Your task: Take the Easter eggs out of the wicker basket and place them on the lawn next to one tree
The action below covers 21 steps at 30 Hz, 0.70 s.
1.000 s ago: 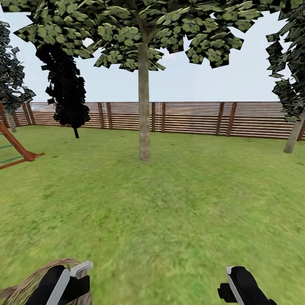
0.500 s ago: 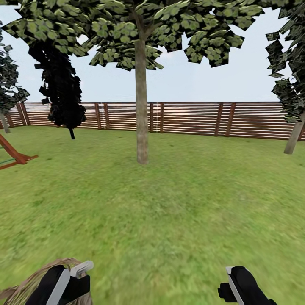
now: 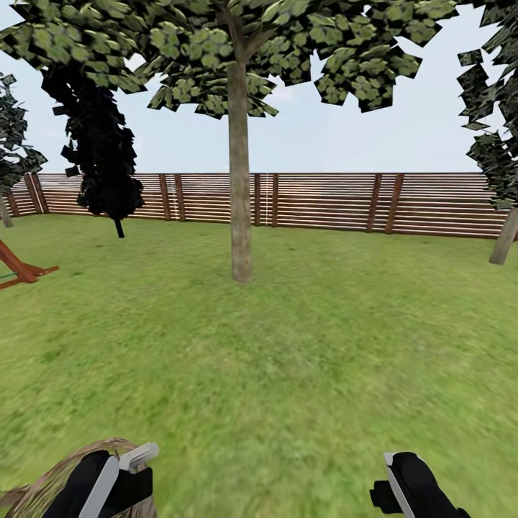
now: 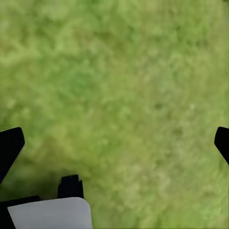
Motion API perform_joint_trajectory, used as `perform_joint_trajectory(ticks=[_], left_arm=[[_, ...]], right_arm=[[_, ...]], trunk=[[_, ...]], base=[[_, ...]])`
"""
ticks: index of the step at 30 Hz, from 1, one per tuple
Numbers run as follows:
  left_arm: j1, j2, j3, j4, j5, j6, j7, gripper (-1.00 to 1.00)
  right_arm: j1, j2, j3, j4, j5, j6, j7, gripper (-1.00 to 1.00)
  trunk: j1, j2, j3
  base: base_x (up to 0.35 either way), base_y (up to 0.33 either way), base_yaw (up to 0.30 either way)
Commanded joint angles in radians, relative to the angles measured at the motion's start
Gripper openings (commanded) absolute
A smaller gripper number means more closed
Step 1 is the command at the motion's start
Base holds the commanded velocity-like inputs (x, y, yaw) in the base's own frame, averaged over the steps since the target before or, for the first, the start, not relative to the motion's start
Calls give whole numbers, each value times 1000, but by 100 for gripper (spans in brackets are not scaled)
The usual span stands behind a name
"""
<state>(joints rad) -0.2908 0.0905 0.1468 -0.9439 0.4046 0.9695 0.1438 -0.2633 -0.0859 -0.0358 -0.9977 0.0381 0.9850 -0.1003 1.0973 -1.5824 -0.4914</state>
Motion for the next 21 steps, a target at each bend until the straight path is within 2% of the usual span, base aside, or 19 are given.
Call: perform_joint_trajectory(ticks=[1, 21], left_arm=[[-1, 0, 0, -1, 0, 5, 10, -100], [-1, 0, 0, -1, 0, 5, 10, -100]], right_arm=[[-1, 0, 0, -1, 3, 4, 1, 100], [-1, 0, 0, -1, 3, 4, 1, 100]], trunk=[[1, -1, -1], [1, -1, -1]], base=[[342, 0, 0], [341, 0, 0]])
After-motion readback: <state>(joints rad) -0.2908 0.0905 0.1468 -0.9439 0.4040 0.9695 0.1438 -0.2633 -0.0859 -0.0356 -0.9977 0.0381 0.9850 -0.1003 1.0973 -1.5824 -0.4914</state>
